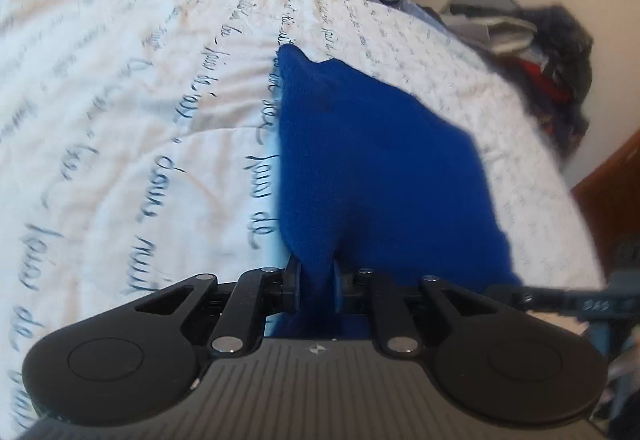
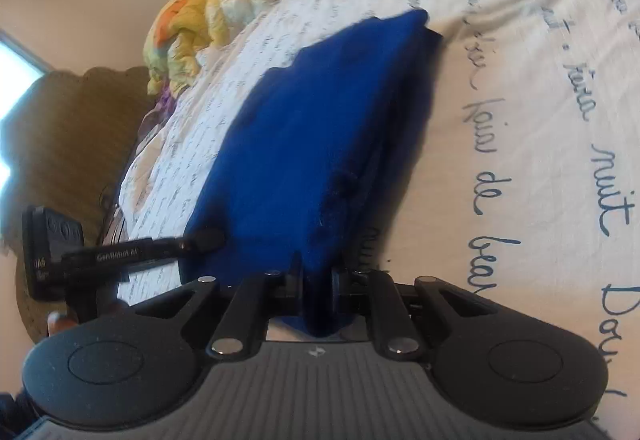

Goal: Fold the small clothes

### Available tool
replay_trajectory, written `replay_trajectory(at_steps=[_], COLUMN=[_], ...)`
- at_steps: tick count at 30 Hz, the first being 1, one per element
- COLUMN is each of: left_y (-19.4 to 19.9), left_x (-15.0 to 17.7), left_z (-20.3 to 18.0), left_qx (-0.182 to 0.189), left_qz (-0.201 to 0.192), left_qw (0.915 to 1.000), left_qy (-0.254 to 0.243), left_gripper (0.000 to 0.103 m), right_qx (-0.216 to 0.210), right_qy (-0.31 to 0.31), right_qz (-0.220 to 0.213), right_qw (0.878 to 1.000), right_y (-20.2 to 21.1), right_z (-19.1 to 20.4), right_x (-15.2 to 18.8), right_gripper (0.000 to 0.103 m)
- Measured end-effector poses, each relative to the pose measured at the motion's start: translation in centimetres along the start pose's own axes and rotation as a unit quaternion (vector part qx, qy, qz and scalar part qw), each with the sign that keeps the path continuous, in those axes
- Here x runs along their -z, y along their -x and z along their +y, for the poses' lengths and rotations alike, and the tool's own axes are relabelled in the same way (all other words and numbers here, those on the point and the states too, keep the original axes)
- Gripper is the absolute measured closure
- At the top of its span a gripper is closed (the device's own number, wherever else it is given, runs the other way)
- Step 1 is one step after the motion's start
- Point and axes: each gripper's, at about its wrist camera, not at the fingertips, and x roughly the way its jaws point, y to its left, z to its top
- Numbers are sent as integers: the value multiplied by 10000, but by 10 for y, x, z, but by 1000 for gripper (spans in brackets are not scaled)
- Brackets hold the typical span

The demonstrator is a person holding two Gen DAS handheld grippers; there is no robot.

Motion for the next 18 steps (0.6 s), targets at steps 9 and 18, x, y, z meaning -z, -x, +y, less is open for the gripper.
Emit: replay_trajectory(at_steps=[9, 18], left_y=[32, -42], left_x=[14, 33], left_z=[-65, -94], left_qx=[-204, -191], left_qz=[-1267, -814], left_qw=[9781, 9724], left_qy=[-1640, -2179], left_gripper=[14, 8], right_qx=[298, 1257], right_qy=[-47, 1062], right_qz=[-1149, -540], right_qw=[9929, 9849], right_y=[38, -72], right_z=[-1, -4], right_x=[-58, -140], right_gripper=[32, 35])
